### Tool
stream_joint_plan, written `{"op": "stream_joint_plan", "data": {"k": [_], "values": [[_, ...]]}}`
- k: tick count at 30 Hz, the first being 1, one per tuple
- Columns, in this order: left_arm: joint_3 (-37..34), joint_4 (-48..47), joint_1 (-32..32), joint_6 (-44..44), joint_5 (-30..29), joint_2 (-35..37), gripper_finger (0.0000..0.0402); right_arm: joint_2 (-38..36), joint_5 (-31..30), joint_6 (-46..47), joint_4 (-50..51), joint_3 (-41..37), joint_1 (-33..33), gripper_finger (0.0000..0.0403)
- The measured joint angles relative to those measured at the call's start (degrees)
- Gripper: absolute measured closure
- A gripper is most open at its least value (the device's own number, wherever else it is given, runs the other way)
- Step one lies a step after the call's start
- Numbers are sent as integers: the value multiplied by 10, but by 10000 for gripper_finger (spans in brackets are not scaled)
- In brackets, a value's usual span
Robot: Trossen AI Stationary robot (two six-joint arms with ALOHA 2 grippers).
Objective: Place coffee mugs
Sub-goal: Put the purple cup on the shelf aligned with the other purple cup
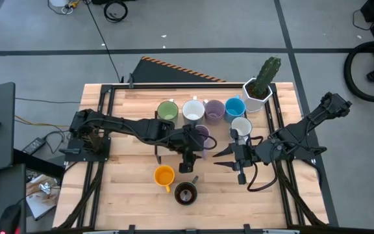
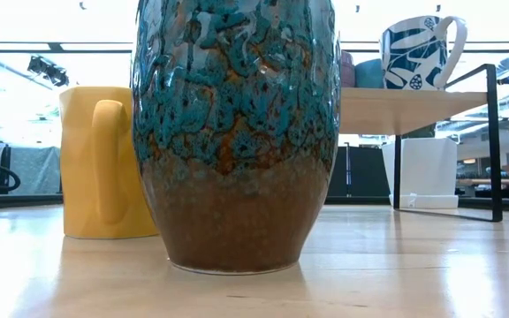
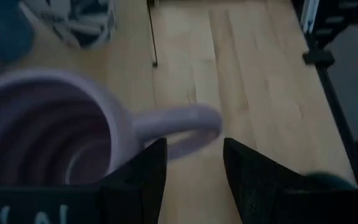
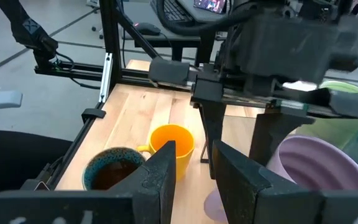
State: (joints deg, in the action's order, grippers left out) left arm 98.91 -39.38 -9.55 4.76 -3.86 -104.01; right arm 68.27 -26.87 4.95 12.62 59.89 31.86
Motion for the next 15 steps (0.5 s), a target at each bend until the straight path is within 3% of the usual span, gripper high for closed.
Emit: {"op": "stream_joint_plan", "data": {"k": [8,15], "values": [[0,-43,0,10,-5,13,238,0,0,-2,3,0,0,291],[0,-167,0,68,-32,13,238,0,0,-4,-1,0,0,291]]}}
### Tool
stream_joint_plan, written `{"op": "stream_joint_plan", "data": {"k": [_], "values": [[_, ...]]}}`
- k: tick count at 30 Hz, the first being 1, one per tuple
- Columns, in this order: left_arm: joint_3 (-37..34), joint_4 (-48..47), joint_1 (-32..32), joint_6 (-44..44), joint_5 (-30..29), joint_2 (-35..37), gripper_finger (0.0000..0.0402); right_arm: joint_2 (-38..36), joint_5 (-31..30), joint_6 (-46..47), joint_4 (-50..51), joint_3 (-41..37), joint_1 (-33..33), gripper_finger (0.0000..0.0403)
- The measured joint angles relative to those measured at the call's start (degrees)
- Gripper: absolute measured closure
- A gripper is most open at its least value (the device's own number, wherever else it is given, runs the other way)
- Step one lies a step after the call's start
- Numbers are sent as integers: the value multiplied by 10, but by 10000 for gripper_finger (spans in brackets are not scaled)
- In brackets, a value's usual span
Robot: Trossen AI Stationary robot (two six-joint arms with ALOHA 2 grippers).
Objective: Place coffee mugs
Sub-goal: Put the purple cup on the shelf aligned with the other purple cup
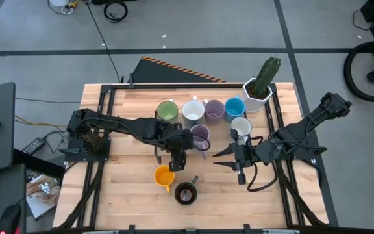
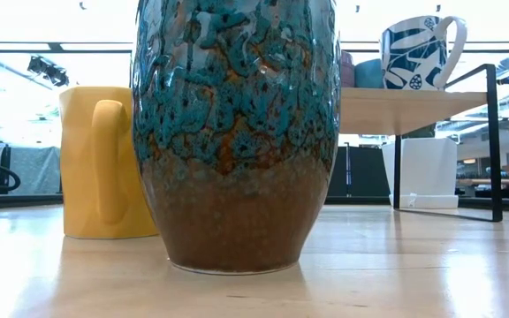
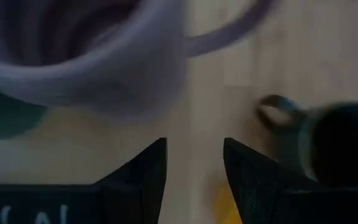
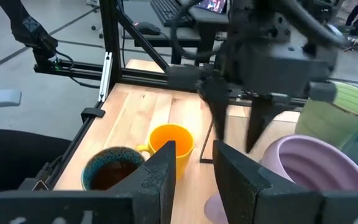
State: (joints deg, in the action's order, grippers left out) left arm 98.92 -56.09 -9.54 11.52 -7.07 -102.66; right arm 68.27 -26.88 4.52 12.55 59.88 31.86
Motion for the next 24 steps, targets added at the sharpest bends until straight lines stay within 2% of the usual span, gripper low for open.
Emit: {"op": "stream_joint_plan", "data": {"k": [3,24], "values": [[-1,-7,4,6,-34,-8,238,0,0,0,-1,0,0,291],[0,128,14,-28,-48,-44,238,0,0,0,1,0,0,291]]}}
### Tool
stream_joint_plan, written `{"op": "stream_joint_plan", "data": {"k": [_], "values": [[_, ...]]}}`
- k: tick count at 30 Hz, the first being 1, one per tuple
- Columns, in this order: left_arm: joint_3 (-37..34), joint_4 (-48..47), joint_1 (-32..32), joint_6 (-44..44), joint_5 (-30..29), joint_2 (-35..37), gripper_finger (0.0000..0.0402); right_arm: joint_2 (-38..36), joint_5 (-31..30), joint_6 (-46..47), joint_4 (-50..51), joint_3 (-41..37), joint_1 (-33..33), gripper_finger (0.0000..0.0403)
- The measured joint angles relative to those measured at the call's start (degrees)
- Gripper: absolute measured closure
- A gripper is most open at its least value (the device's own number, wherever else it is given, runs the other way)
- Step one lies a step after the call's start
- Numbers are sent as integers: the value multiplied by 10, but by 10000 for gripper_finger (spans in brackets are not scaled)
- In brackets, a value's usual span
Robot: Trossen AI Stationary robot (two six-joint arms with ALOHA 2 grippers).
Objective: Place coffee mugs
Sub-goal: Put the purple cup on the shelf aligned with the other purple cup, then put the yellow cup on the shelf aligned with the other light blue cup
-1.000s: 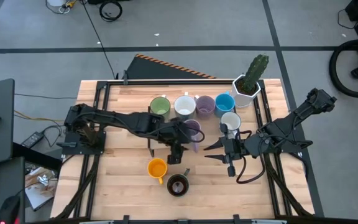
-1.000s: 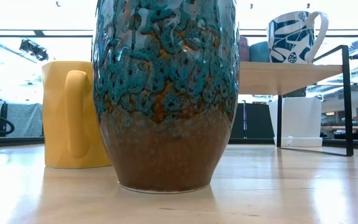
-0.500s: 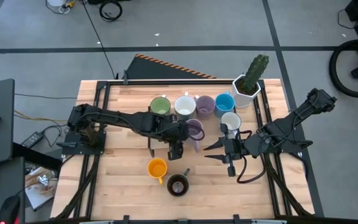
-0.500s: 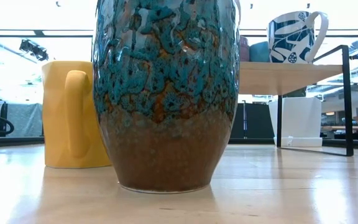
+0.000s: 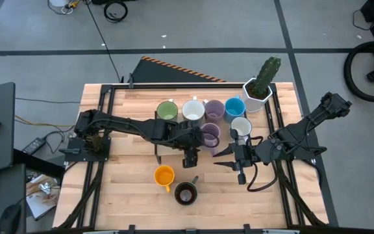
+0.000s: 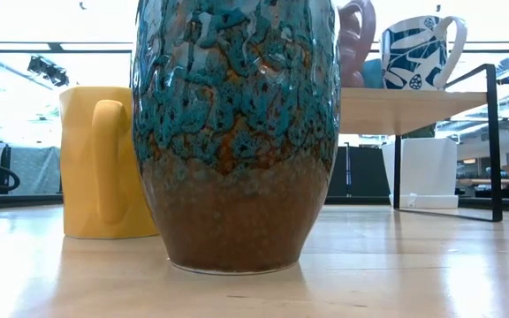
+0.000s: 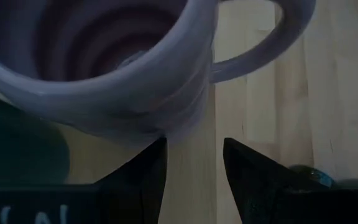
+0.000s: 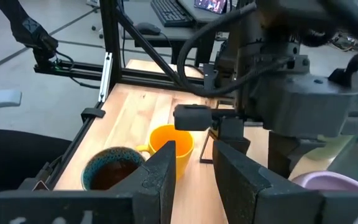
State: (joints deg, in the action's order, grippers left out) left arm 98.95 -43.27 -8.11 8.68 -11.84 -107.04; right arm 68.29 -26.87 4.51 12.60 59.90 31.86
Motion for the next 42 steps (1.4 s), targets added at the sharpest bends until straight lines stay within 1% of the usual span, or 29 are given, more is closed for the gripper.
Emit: {"op": "stream_joint_plan", "data": {"k": [15,26,30,35,36,39,42], "values": [[0,76,4,-35,-13,-1,238,0,0,0,0,0,0,291],[0,99,11,-52,-15,-1,238,0,0,0,0,0,0,291],[0,92,11,-60,-12,0,238,0,0,-1,2,0,0,291],[0,30,3,-42,-2,30,238,0,0,-5,3,0,0,291],[0,17,-2,-35,6,39,238,0,0,-5,3,0,0,291],[0,-26,-21,-24,62,59,238,0,0,-6,3,0,1,291],[0,-73,-43,8,147,71,238,0,0,-11,3,0,1,291]]}}
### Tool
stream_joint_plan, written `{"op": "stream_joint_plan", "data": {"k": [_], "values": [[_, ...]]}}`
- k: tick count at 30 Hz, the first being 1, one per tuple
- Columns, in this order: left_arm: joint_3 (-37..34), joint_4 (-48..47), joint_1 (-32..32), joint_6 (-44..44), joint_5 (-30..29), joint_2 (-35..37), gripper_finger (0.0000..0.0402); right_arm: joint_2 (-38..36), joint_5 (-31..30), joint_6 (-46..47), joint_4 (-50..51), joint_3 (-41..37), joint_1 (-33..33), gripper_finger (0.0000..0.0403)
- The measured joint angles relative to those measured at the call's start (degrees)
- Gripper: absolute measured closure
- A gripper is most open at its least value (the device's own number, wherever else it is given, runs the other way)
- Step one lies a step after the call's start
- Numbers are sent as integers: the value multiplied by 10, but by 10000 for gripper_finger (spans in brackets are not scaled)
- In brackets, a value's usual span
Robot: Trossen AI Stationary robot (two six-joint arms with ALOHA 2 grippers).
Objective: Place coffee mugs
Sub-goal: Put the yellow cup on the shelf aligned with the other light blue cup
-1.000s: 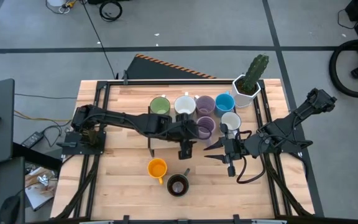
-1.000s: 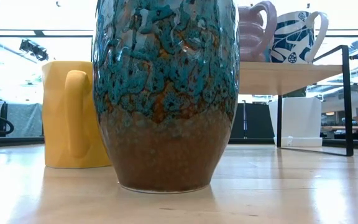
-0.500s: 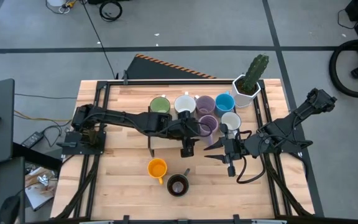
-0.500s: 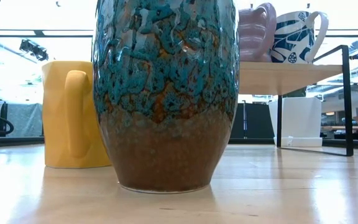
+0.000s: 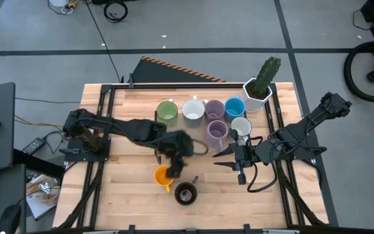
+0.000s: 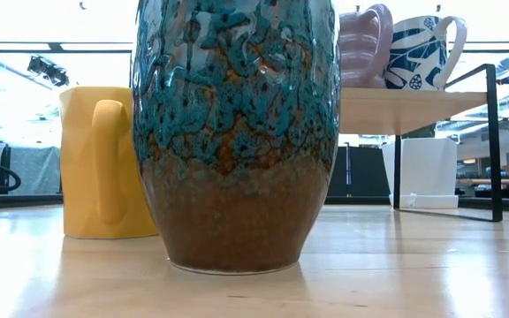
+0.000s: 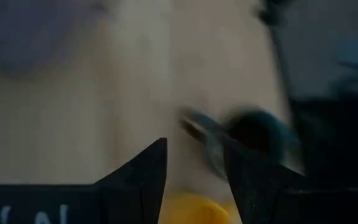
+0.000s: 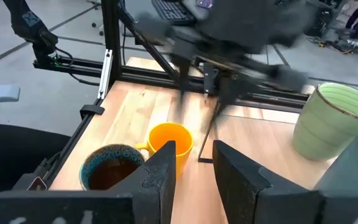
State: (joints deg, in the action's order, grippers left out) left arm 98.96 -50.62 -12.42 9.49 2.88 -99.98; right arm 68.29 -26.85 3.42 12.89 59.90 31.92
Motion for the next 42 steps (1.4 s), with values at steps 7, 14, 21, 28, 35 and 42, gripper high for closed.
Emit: {"op": "stream_joint_plan", "data": {"k": [7,14,21,28,35,42], "values": [[0,-103,-85,106,64,-5,238,0,0,0,-5,0,0,291],[0,-157,-154,203,-98,-12,238,0,0,-1,-13,0,0,291],[0,-186,-168,278,-154,-36,238,0,0,-1,-12,0,0,291],[-1,-181,-175,278,-147,-72,237,0,0,-7,-10,0,0,291],[-1,-156,-174,278,-142,-109,238,0,0,-10,-10,0,0,291],[-1,-142,-171,277,-140,-129,238,0,0,-10,-13,0,0,291]]}}
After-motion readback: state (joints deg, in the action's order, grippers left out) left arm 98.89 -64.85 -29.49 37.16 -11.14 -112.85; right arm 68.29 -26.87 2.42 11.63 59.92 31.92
